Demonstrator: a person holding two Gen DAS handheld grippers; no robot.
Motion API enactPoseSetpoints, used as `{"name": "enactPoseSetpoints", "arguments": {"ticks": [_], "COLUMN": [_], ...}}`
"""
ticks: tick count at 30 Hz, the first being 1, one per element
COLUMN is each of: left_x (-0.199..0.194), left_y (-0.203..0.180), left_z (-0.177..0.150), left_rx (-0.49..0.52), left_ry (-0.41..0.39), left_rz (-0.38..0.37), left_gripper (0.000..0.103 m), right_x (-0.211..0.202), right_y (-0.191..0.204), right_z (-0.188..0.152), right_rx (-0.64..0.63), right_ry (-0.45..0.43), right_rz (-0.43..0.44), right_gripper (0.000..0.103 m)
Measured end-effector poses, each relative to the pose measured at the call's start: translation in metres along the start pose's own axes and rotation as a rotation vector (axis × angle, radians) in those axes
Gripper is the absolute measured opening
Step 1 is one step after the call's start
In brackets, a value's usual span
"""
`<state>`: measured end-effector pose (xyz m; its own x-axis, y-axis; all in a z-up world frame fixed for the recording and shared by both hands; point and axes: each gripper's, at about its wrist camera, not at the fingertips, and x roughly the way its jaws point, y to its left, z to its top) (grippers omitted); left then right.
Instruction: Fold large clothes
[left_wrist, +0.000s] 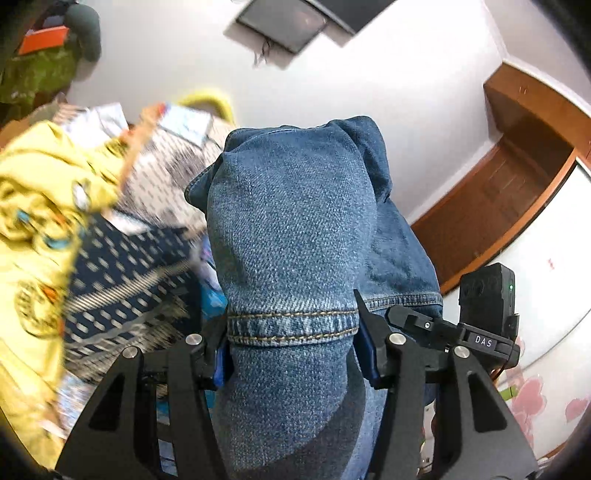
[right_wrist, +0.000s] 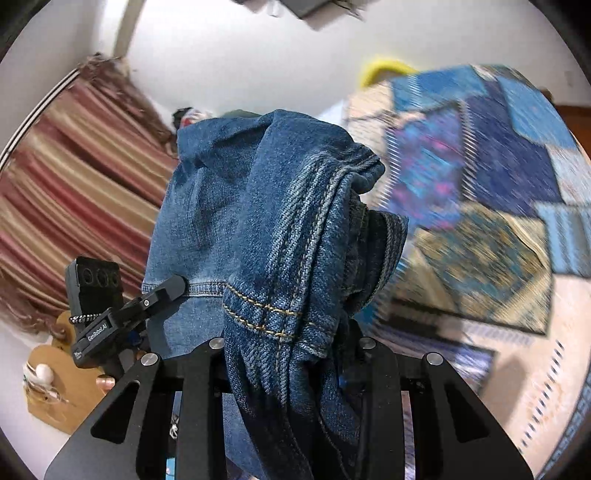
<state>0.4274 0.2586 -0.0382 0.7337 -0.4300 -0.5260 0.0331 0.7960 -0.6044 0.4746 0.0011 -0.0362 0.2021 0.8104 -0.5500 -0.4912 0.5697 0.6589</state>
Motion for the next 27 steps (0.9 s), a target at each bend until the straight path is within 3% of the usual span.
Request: {"name": "enactPoseSetpoints", "arguments": {"ticks": [5, 9, 14, 21, 23, 27], "left_x": [-0.037, -0.033, -0.007, 0.059, 0.079, 0.08], "left_y": [0.046, 0.094, 0.137, 0.194, 0.207, 0.207], "left_z": [0.008, 0.017, 0.015, -0.012, -0.024, -0.031], "left_rx": [-0.041, -0.085, -0.118, -0.198, -0.196, -0.132], "left_ry": [-0.044, -0.021, 0.038, 0.165, 0.217, 0.187], "left_rz": [0.024, 0.076, 0.107, 0.122, 0.159, 0.191], "left_gripper": [0.053, 0.053, 0.053, 0.055, 0.057, 0.073], "right_x": [0.04, 0.088, 0.137, 0.18, 0.19, 0.196], "right_y": [0.033, 0.037, 0.02, -0.019, -0.03, -0.042], "right_z": [0.002, -0.006, -0.015, -0.028, -0.033, -0.04], "right_rx": [-0.024, -0.01, 0.049, 0.08, 0.09, 0.073], "right_ry": [-0.029, -0.001, 0.021, 0.086, 0.118, 0.124], "right_rz": [0.03, 0.021, -0.004, -0.129, -0.16, -0.187], "right_gripper": [0.029, 0.029, 0.029, 0.029, 0.029, 0.033]}}
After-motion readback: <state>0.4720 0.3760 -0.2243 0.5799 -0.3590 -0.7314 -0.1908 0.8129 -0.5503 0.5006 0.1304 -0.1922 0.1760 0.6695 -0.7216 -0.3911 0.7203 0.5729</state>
